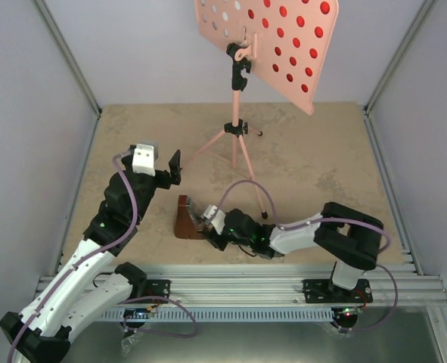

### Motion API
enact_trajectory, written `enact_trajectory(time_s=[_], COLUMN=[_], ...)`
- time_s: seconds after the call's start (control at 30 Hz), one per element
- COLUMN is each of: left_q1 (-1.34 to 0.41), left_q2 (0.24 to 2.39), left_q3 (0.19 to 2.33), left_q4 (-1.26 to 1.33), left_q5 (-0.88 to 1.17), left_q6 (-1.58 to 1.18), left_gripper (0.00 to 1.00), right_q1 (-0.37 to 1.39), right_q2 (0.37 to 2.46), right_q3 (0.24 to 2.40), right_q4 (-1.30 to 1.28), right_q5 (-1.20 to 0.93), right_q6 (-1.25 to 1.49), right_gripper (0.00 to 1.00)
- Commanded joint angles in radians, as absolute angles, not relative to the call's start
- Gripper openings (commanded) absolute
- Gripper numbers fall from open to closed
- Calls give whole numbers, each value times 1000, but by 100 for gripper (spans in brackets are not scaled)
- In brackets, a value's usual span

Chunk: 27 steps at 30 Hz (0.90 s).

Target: Pack up the instrument practice props

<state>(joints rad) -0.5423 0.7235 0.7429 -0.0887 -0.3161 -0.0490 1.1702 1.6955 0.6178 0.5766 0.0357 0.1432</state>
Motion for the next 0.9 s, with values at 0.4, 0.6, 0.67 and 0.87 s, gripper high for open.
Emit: enact_trajectory(time_s=[0.4,0.6,0.67,0.87], left_q1=[-536,-536,-536,-536], left_q2=[683,697,706,692], left_q3=[727,717,718,708], left_q4=[-69,-64,-63,-68], left_q5=[-363,-365,-375,-401], left_q6=[-55,-48,-47,-53], left_gripper=[99,99,99,99], right_q1=[1143,1124,1123,1121], right_q2=[2311,2265,2194,1912], right_q3=[1464,1445,1350,1062], right_q4=[470,533,583,597], right_q5=[102,-73,-141,-215], right_q6=[129,43,10,8], right_gripper=[54,72,86,92])
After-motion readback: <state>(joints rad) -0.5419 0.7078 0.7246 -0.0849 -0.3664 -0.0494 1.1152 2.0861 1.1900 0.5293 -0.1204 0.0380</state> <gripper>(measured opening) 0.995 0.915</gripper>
